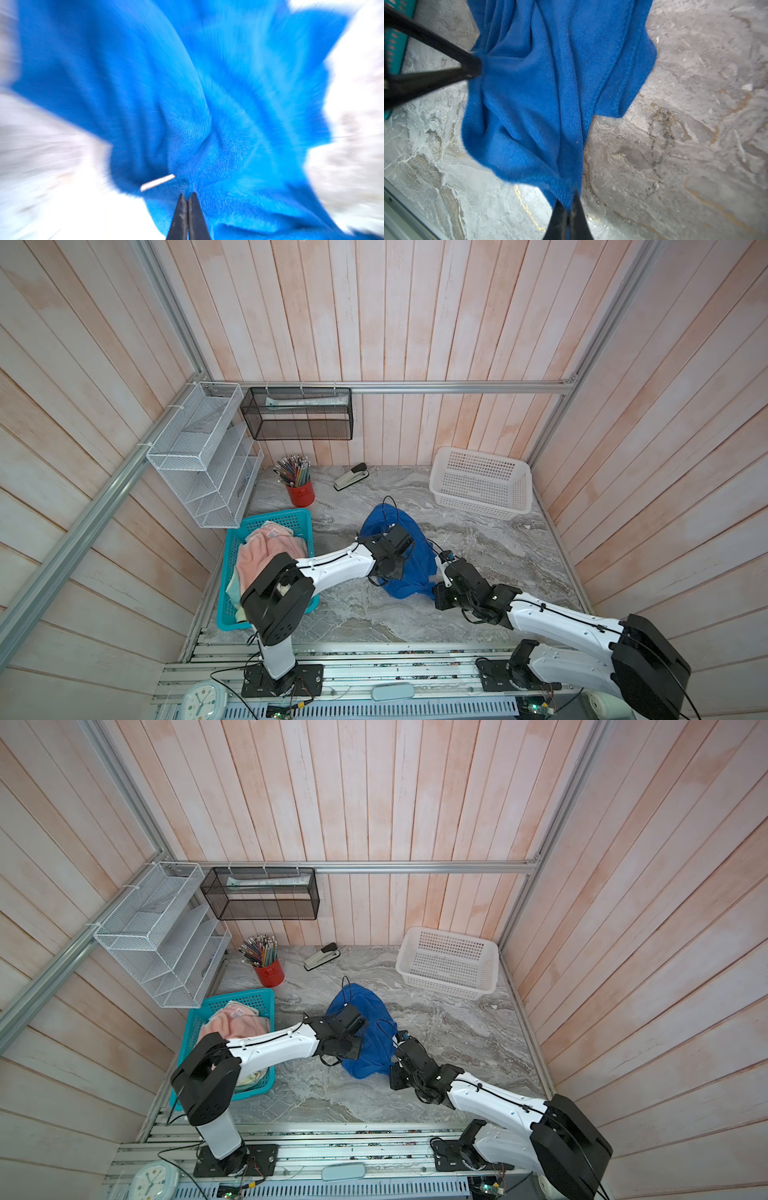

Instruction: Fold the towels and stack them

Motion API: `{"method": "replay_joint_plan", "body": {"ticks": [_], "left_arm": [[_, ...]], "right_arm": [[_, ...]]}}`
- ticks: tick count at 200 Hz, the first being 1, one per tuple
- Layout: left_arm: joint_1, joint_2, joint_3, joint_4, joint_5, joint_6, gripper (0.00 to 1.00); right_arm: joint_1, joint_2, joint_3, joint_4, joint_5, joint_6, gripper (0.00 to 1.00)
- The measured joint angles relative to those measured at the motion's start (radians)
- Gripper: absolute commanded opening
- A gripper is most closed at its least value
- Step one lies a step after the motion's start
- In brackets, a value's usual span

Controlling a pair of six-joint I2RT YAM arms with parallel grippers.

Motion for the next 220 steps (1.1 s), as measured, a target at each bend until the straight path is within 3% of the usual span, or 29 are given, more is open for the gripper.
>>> {"method": "replay_joint_plan", "body": {"ticks": [53, 100, 125, 167, 186, 204, 220], "left_arm": [[0.032, -0.34, 0.013, 0.004, -0.045, 0.005, 0.0], [0.022, -0.514, 0.115, -0.031, -0.085, 0.018, 0.0], [-0.039, -0.524, 0.272, -0.09, -0.123, 0.053, 0.0], [-0.119, -0.497, 0.621, -0.164, -0.142, 0.123, 0.0], [-0.125, -0.466, 0.732, -0.193, -0.131, 0.142, 0.0], [-0.121, -0.429, 0.774, -0.227, -0.126, 0.148, 0.0], [-0.079, -0.408, 0.714, -0.242, -0.09, 0.148, 0.0]], "right_arm": [[0.0, -0.159, 0.17, -0.147, 0.065, -0.015, 0.0], [0.0, -0.234, 0.493, -0.311, 0.113, -0.097, 0.0], [0.0, -0.198, 0.738, -0.42, 0.126, -0.176, 0.0], [0.0, 0.032, 1.384, -0.628, 0.176, -0.326, 0.0], [0.001, 0.118, 1.604, -0.701, 0.191, -0.377, 0.0], [0.003, 0.146, 1.643, -0.728, 0.208, -0.404, 0.0], [0.002, 0.114, 1.5, -0.711, 0.227, -0.409, 0.0]]}}
